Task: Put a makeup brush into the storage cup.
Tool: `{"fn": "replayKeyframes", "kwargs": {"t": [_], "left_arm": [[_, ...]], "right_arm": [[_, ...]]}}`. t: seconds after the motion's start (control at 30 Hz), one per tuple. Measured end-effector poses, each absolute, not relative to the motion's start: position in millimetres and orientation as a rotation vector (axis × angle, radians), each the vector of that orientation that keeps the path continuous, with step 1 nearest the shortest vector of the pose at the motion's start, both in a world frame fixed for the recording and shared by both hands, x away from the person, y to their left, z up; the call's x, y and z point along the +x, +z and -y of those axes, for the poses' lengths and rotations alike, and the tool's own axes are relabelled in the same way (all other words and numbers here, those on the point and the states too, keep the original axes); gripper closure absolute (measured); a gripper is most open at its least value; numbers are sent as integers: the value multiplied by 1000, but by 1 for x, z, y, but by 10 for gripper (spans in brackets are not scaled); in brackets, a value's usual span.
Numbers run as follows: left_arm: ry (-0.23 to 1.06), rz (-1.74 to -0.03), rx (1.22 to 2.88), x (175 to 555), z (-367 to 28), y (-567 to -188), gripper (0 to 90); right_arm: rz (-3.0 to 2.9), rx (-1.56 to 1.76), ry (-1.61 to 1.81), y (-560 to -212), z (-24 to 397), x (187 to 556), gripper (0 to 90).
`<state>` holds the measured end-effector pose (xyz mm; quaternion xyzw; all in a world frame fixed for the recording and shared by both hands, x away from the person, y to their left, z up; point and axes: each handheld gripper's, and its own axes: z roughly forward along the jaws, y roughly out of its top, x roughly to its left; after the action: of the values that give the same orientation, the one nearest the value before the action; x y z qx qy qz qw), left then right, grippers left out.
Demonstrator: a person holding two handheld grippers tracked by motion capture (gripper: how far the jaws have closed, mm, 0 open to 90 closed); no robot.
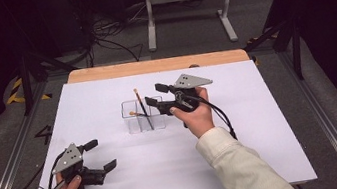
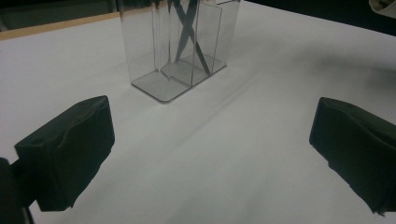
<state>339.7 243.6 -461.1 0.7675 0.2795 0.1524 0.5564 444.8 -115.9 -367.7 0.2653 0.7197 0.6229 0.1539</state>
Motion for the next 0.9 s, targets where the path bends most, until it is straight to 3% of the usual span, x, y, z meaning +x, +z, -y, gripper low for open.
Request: {"fn": "replayKeyframes", "kwargs": {"t": [0.33, 0.9], "left_arm": [[367, -660, 1807, 341, -244, -460, 6], [351, -644, 1803, 340, -243, -459, 6]], "right_arm": [[-2073, 709, 1709, -351, 141, 428, 277], [-2064, 686, 1660, -332, 211, 393, 244]]}}
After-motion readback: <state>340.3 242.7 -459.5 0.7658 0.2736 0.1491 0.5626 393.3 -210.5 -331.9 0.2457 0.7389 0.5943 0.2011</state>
